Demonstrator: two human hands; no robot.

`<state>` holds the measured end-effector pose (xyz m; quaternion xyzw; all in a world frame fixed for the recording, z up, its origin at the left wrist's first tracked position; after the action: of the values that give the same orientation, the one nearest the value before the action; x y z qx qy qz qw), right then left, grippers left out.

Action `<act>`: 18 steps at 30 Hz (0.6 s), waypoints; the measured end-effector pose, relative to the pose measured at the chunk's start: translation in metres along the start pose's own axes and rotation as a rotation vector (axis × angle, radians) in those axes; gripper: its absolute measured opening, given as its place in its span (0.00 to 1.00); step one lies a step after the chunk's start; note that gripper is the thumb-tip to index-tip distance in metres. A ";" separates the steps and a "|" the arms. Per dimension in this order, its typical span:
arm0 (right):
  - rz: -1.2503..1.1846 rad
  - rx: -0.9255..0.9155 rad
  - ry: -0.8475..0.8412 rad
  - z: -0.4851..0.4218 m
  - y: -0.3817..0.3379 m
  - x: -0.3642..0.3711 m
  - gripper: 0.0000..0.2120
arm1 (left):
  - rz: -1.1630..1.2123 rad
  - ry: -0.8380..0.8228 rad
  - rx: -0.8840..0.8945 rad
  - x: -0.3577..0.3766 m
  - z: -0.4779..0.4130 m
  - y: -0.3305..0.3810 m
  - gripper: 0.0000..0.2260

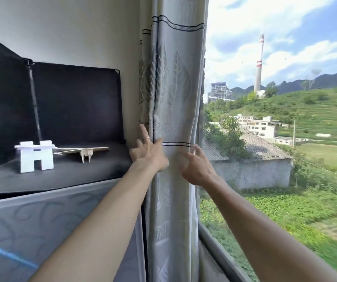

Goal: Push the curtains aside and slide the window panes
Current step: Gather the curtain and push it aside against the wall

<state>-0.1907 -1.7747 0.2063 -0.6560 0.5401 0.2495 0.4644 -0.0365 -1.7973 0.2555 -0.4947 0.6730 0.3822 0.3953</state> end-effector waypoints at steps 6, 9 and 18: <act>0.022 0.017 -0.082 0.076 0.018 -0.008 0.27 | -0.081 0.139 0.140 0.001 0.059 0.020 0.25; 0.012 0.020 -0.078 0.116 0.027 -0.019 0.25 | -0.056 0.224 0.223 0.014 0.096 0.029 0.21; -0.078 0.082 0.014 0.292 0.054 -0.070 0.21 | 0.265 -0.021 0.541 0.049 0.235 0.077 0.17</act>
<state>-0.2114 -1.4838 0.1161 -0.6586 0.5273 0.2041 0.4964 -0.0841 -1.5853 0.1269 -0.2751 0.8050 0.2425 0.4664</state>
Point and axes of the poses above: each hand's wrist, its own z-axis away from the middle knuckle, its own x-axis out of the palm, y = z × x, the point moved 7 cm from there along -z, towards the middle knuckle, and after that the axes turned 3 degrees about -x, right-handed, at the moved point
